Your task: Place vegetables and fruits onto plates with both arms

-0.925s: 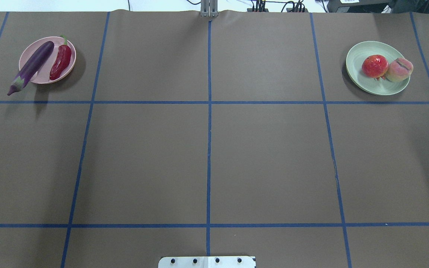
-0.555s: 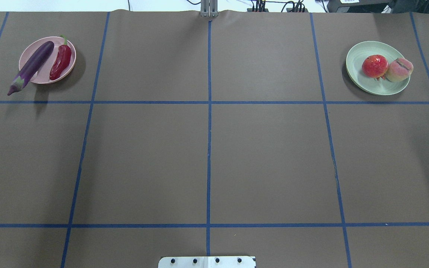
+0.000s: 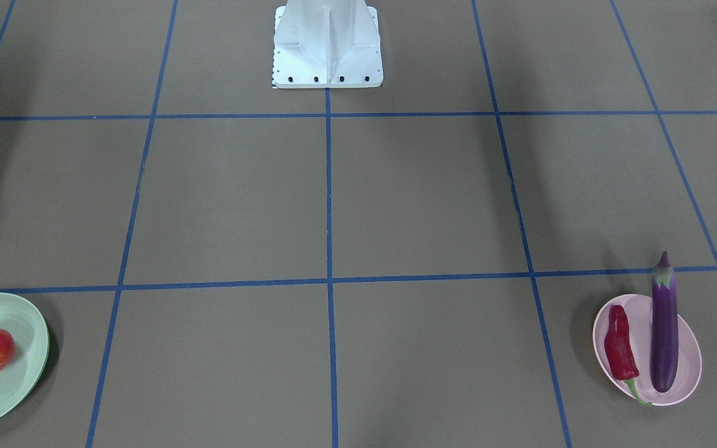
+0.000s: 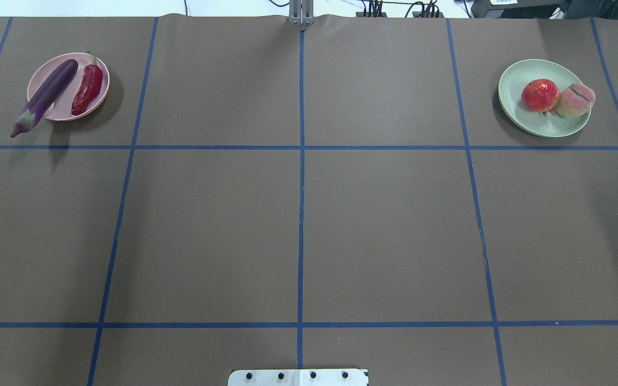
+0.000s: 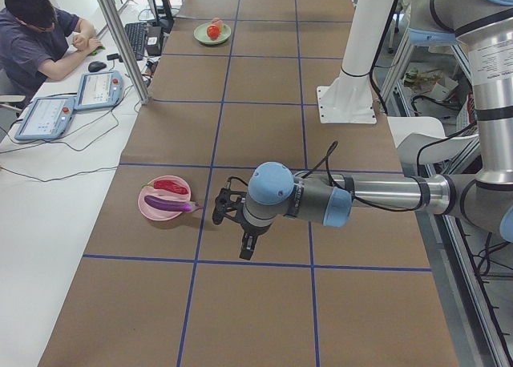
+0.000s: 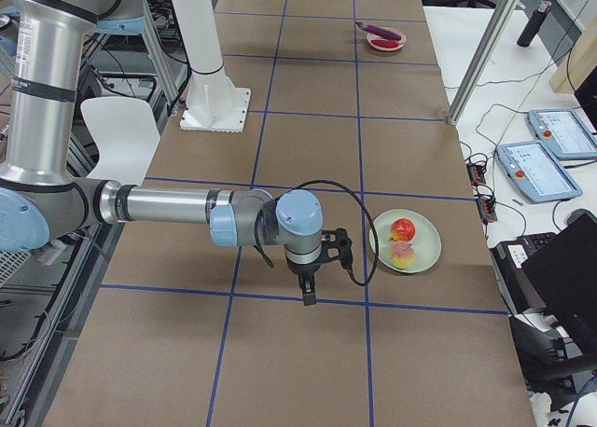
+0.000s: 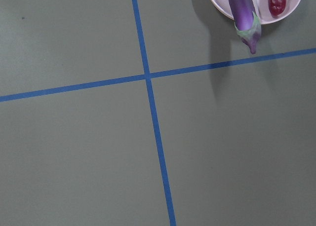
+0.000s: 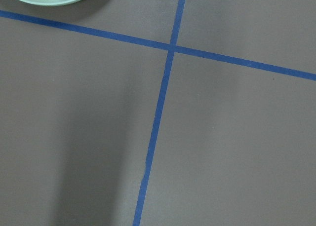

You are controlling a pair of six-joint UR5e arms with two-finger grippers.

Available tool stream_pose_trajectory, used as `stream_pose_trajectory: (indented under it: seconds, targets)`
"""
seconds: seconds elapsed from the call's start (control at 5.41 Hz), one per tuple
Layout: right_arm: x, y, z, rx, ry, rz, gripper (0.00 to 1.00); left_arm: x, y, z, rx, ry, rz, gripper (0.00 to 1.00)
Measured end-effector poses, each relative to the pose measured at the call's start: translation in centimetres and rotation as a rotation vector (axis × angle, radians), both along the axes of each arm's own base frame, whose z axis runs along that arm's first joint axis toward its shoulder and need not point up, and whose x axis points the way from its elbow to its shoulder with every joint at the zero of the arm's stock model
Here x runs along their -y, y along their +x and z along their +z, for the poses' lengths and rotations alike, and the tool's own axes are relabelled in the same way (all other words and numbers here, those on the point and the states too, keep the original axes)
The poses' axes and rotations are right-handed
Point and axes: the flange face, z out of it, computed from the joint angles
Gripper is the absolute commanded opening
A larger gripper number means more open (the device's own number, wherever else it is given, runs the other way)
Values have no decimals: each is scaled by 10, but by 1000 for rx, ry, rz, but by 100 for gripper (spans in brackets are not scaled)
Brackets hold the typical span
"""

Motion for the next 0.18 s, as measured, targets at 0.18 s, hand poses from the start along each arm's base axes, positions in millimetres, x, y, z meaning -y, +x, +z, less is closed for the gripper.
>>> stream_pose_trajectory:
  seconds: [0.18]
  targets:
    - [0, 0, 0, 0, 0, 0, 100, 0, 0, 0, 1, 0, 1, 100]
